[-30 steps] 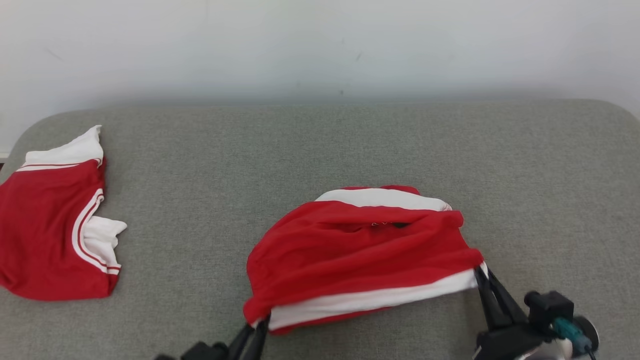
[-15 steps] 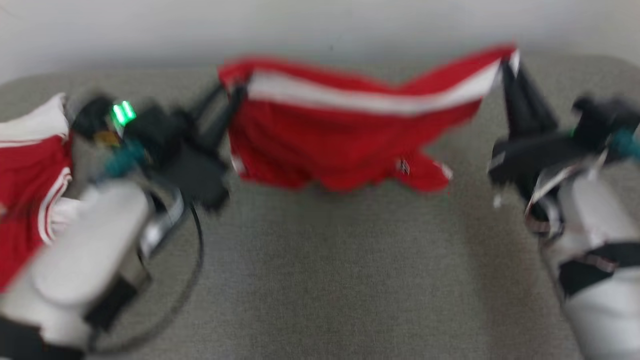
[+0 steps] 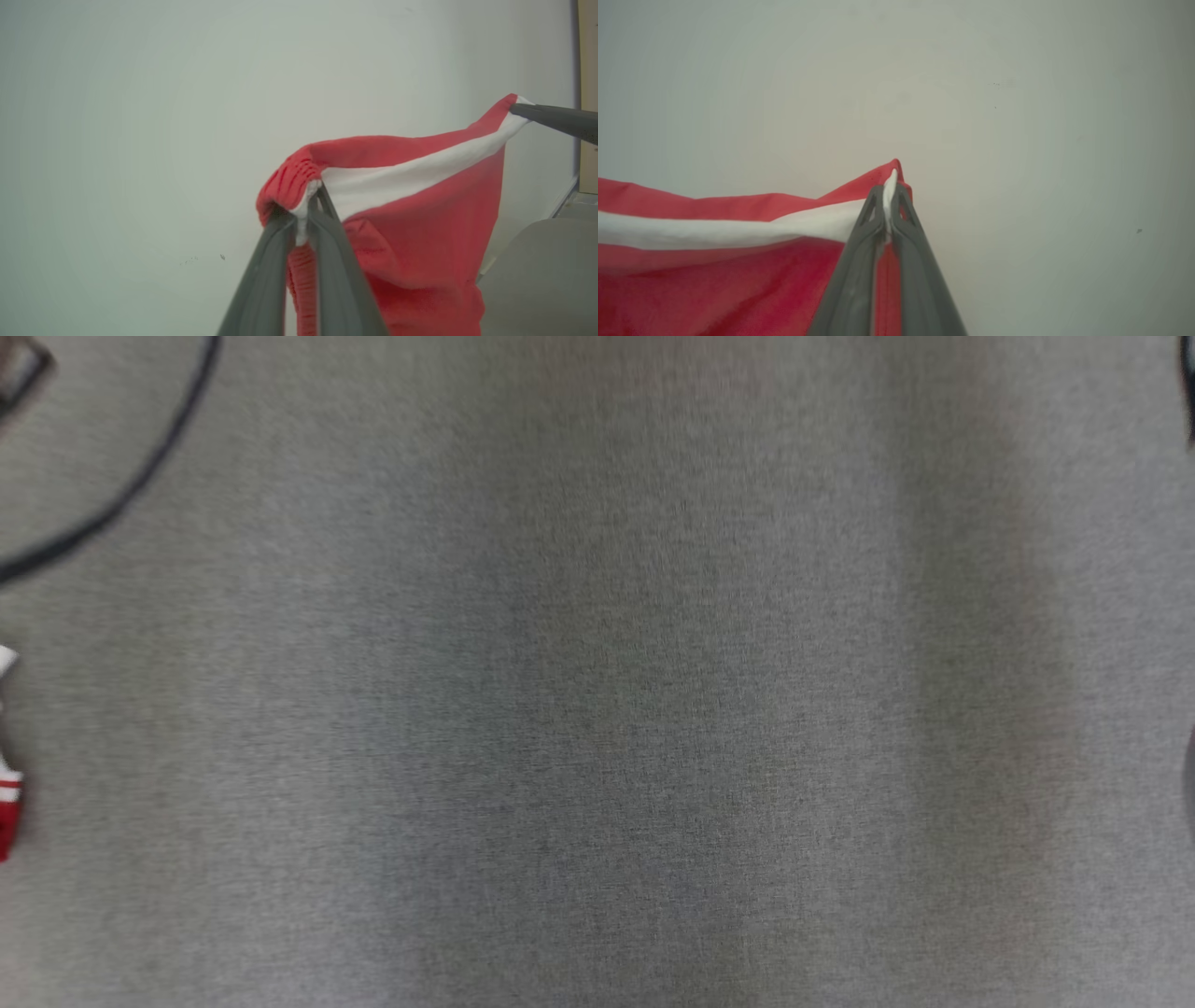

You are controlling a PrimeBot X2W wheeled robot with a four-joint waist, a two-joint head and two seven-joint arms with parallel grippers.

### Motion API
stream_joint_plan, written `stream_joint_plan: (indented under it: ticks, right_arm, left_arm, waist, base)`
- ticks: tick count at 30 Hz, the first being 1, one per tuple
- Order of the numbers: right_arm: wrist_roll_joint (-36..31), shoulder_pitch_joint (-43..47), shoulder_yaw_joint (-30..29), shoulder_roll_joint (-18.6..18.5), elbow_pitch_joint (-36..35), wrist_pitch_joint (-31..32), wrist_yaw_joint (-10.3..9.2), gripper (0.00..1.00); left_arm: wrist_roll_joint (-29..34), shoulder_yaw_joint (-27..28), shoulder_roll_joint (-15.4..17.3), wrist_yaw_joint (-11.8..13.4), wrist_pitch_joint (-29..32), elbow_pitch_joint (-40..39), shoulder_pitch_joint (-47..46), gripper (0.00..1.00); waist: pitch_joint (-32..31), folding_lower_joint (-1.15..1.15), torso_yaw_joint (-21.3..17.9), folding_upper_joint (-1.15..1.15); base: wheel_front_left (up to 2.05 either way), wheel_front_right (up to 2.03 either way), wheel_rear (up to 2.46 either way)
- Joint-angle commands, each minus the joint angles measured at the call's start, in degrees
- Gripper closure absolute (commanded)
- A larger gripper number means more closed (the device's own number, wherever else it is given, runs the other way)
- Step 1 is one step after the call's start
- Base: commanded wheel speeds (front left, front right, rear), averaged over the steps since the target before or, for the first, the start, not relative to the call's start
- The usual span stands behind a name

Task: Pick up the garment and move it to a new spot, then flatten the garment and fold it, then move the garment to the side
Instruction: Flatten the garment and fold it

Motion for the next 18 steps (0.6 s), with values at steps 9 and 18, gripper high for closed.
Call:
stream_joint_plan:
  ticks: [9, 18]
  right_arm:
    - [-0.88, -14.35, 2.03, 0.61, 8.17, -0.76, -0.13, 1.00]
    - [0.18, -14.83, 3.69, 1.83, 13.47, -4.08, -0.13, 1.00]
  left_arm:
    - [-5.73, -5.02, -0.95, 0.13, -2.21, 9.14, -14.59, 1.00]
    - [-11.39, -10.56, -0.95, 0.13, -4.57, 12.56, -14.42, 1.00]
  waist:
    - [9.19, -0.03, -3.05, -0.01]
    - [9.54, -0.03, -4.24, -0.01]
  base:
    - [0.00, 0.00, 0.00]
    - [0.00, 0.00, 0.00]
